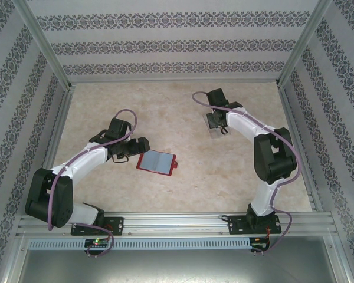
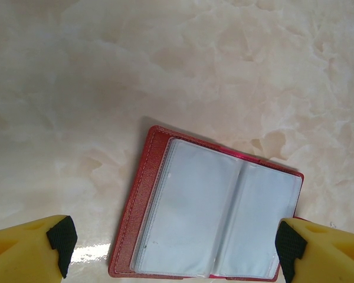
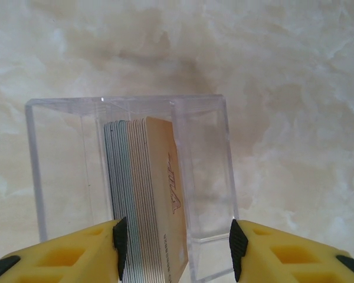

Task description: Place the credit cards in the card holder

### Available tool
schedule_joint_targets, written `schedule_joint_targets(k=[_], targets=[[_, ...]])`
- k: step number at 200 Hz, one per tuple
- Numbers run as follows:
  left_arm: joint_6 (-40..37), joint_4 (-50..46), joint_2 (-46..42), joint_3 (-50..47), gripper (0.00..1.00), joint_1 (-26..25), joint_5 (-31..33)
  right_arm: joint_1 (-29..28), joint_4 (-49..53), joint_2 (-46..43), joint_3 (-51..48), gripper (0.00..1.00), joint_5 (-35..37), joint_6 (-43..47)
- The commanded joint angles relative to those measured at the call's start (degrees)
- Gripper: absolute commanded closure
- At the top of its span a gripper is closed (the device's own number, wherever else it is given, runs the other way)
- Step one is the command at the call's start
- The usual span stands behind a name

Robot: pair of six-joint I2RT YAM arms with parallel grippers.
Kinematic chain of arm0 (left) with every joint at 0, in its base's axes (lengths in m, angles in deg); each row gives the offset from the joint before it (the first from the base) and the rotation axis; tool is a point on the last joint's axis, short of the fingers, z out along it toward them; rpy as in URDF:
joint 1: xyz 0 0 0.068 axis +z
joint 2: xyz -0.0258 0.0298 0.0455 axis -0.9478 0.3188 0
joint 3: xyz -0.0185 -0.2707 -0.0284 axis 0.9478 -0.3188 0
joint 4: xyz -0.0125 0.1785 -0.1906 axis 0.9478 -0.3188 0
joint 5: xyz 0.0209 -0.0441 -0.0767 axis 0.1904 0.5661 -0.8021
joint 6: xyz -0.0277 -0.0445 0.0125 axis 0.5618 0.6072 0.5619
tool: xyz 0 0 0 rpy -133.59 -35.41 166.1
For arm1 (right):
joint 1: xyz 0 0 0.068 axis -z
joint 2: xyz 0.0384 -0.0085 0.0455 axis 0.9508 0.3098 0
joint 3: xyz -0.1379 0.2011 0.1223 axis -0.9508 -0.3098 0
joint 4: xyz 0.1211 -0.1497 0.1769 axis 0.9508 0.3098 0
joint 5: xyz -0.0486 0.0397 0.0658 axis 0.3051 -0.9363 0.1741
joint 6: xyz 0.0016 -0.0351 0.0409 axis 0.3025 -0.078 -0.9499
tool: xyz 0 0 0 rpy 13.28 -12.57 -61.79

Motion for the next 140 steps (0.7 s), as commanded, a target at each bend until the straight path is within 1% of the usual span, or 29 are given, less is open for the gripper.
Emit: schedule_joint_targets(k=[1,32,74,102,140], targets=[[0.11,-0.94,-1.04,-0.87,0.11,0.63,-0.22,-0.58,0.32,-2.03,1.61,0.49,-1.41,1.79],[0.1,-0.81,-0.74,-0.59,0.11,0.61,-0.32,-0.14,2.82,1.95,4.47,0.49,-4.31,0.72],[-0.15,-0.94,-0.75,-0.53,0.11,0.64,-0.18,1.15,3.22,4.87,4.62,0.49,-3.49,-0.08],[-0.33,-1.03,-0.68,-0.36,0.11,0.57,-0.2,1.63,3.07,5.34,4.06,0.49,-0.3,-0.05],[-0.33,-0.9,-0.5,-0.21,0.11,0.56,-0.58,1.58,2.42,3.64,3.42,0.49,3.3,-0.57]])
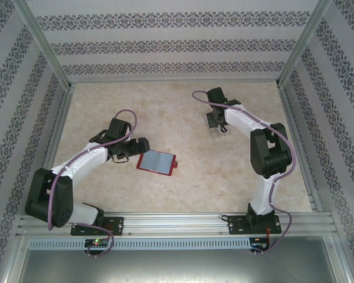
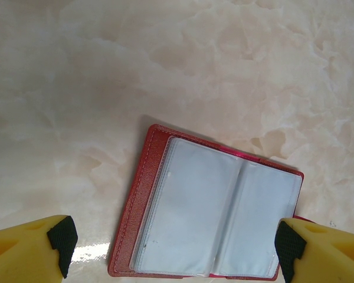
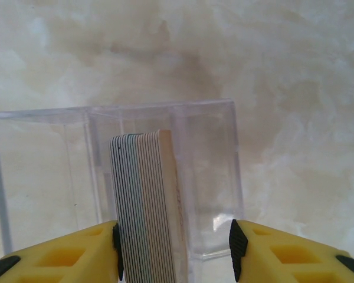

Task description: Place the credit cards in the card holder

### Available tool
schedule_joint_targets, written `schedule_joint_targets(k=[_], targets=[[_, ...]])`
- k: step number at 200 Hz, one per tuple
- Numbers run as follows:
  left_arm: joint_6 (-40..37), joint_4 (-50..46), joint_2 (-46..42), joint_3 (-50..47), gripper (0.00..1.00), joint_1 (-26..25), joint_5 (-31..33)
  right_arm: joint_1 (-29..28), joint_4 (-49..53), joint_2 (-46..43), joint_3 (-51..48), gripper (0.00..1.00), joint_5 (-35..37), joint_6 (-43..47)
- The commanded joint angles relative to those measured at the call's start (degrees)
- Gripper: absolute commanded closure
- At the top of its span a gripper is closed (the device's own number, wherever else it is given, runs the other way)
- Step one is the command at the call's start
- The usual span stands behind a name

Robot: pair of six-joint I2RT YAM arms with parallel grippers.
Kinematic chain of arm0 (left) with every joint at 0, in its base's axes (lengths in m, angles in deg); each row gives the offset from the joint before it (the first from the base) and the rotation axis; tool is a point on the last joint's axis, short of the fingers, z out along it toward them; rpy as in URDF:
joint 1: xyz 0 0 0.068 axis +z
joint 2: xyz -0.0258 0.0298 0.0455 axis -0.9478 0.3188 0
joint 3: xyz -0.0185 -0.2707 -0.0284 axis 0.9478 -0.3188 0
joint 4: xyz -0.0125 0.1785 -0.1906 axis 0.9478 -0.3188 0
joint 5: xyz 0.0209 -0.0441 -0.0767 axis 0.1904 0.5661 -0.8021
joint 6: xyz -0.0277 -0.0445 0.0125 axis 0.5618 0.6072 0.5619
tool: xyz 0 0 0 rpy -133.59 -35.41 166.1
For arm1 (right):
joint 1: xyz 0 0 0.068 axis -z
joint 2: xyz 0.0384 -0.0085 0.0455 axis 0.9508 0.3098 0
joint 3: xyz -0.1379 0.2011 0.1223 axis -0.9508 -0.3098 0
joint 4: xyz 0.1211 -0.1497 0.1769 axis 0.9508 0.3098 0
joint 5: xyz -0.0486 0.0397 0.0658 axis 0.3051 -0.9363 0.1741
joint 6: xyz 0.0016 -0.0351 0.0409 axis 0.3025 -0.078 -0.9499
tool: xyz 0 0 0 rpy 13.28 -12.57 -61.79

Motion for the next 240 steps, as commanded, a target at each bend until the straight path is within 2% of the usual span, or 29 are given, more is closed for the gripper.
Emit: schedule_joint_targets(k=[1,92,117,144,217,240], targets=[[-0.33,-0.92,-0.48,-0.15,0.11,0.61,-0.39,0.29,0.49,-1.5,-0.35,0.49,3.95,-0.47],[-0.5,-0.66,0.56,-0.21,0.11,0.58,-0.54,0.24,-1.08,-3.85,-1.86,0.52,9.81,0.23],[-0.51,-0.4,1.24,-0.18,0.11,0.56,-0.77,0.07,-1.17,-4.12,-1.77,0.66,11.15,1.4],[-0.54,-0.31,1.7,0.04,0.11,0.57,-1.16,-0.47,-1.6,-4.22,-1.85,0.69,12.28,2.28],[-0.7,-0.13,2.13,-0.35,0.11,0.6,-1.45,-1.56,-1.45,-3.69,-1.6,0.92,12.81,3.82],[-0.69,-0.12,2.34,-0.29,0.11,0.52,-1.54,-1.81,-1.36,-3.77,-1.6,0.96,12.81,4.07]])
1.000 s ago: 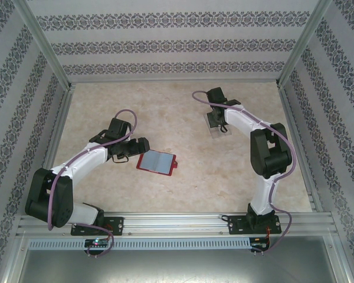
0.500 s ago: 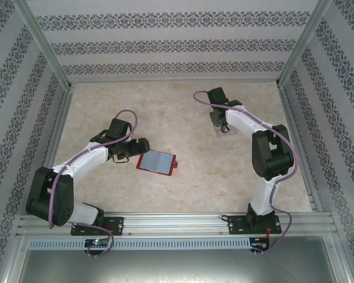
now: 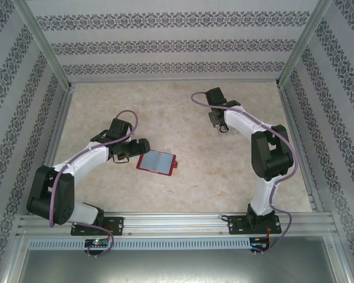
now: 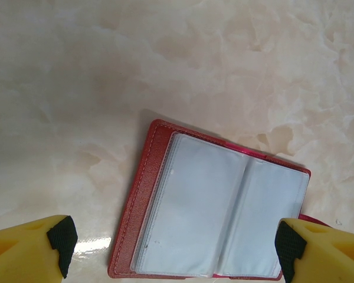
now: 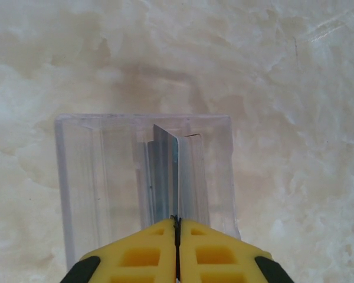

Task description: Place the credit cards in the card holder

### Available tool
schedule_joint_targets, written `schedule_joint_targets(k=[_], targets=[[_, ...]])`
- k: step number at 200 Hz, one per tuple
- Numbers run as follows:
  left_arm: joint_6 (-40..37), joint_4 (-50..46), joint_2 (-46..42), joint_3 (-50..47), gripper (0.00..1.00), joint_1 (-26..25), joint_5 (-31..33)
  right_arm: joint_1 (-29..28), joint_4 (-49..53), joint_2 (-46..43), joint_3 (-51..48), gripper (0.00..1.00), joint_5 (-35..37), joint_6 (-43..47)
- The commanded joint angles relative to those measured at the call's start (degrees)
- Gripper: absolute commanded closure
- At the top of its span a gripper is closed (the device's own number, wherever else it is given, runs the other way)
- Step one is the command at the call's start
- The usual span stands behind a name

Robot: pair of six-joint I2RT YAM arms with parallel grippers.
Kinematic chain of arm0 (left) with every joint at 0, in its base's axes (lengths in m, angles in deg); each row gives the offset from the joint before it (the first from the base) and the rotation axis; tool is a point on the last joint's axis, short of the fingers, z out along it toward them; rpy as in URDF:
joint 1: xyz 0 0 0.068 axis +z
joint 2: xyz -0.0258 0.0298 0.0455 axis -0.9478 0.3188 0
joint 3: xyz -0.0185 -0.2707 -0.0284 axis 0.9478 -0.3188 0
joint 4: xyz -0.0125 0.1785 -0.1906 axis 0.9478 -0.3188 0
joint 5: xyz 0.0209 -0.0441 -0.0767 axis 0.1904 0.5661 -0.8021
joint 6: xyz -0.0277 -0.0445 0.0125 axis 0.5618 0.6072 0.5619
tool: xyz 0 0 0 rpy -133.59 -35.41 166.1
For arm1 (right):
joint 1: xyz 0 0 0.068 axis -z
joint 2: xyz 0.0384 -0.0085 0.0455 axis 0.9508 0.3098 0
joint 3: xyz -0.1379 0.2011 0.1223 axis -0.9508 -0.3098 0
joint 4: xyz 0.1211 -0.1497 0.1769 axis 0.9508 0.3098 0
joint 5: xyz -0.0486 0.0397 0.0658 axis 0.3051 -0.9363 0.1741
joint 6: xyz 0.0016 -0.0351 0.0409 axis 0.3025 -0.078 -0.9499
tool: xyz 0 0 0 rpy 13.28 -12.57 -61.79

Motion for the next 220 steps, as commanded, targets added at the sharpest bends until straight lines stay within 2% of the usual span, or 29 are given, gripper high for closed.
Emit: schedule_joint_targets(k=[1,14,45,62,119,143,174,195,220], targets=[[-0.73,-0.1,0.81,-0.32,0.11,0.5,-0.89,-0.59,0.04,-1.85,-0.33,0.97,2.28,1.04],[-0.77,-0.06,0.8,-0.38,0.11,0.54,-0.89,-0.6,-0.01,-1.94,-0.33,1.0,2.13,1.14],[-1.07,-0.25,1.23,-0.21,0.1,0.56,-1.44,-0.67,0.76,-2.41,-0.18,1.0,1.19,0.71],[-0.95,-0.24,1.02,-0.1,0.1,0.57,-2.3,-0.57,1.51,-3.98,-0.19,1.0,-1.7,-0.71],[0.46,-1.15,-2.31,1.13,0.08,0.58,-3.8,0.52,-0.78,-18.94,-6.29,1.0,-14.52,-7.19],[1.19,-2.15,-3.49,2.14,0.08,0.6,-4.07,1.65,-4.97,-25.78,-11.83,1.0,-25.1,-14.38],[1.87,-1.36,-5.34,1.84,0.08,0.57,-4.85,1.21,-13.94,-31.29,-21.15,1.0,-39.81,-28.57],[2.23,-0.2,-6.07,1.27,0.08,0.57,-6.61,-1.98,-19.23,-32.6,-25.82,1.0,-42.7,-36.91],[3.14,-0.5,-5.88,1.43,0.08,0.61,-6.88,-9.09,-30.14,-31.78,-32.27,1.0,-44.64,-49.84]])
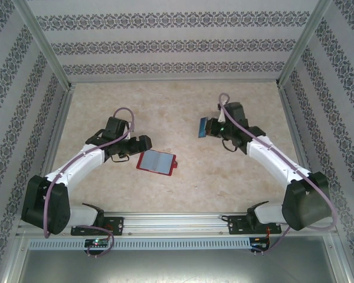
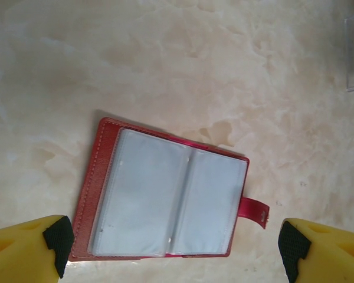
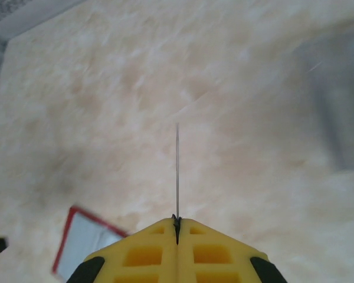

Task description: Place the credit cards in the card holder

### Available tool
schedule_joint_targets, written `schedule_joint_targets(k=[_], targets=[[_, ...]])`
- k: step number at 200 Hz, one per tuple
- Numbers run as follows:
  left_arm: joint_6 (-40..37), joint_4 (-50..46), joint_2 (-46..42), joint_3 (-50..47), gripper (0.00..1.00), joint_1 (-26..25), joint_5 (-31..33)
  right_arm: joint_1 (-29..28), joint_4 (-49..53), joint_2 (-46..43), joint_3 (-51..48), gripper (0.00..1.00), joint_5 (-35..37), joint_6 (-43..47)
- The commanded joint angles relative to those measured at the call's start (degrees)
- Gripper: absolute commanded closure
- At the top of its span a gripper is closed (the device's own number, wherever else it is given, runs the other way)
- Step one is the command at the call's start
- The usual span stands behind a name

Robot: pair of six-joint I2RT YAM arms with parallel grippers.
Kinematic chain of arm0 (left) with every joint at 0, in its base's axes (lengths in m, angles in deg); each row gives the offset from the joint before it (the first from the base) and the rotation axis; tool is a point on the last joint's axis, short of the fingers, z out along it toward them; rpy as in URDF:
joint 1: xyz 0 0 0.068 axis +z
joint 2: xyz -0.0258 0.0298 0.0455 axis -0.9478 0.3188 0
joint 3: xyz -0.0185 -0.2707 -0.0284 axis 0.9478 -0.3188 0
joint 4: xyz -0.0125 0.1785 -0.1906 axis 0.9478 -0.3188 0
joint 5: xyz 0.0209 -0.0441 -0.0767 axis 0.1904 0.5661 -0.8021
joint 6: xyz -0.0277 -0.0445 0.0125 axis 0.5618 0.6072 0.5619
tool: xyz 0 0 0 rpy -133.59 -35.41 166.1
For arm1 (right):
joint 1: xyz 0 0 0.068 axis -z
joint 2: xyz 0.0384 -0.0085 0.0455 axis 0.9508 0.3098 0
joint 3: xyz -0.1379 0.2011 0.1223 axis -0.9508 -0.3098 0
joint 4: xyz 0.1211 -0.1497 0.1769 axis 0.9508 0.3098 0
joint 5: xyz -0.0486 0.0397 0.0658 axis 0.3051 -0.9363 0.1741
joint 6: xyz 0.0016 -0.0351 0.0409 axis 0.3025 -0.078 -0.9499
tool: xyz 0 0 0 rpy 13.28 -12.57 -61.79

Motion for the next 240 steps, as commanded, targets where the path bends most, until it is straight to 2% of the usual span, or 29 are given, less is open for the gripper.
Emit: schedule_joint_targets(k=[1,39,67,104,128,240], targets=[[1.41,-0.24,-0.76,0.94,0.08,0.58,-1.21,-5.81,-12.53,0.27,-4.87,1.0,-6.69,-16.79],[1.35,-2.26,-0.7,0.1,0.08,0.57,2.96,-16.45,-25.19,4.66,-9.87,1.0,-1.42,-33.37],[1.26,-4.28,-0.43,-0.16,0.07,0.6,4.47,-21.04,-30.21,10.18,-9.78,1.0,1.49,-37.74],[-0.02,-5.47,0.92,-0.18,0.07,0.61,4.11,-22.22,-36.36,17.38,-9.71,1.0,-0.69,-39.78],[-0.09,-6.17,1.8,-0.51,0.06,0.56,6.2,-22.48,-39.24,20.55,-9.33,1.0,-0.53,-39.95],[-0.3,-4.37,5.85,-2.21,0.07,0.39,6.85,-24.6,-39.57,20.63,-12.65,1.0,1.92,-37.46]])
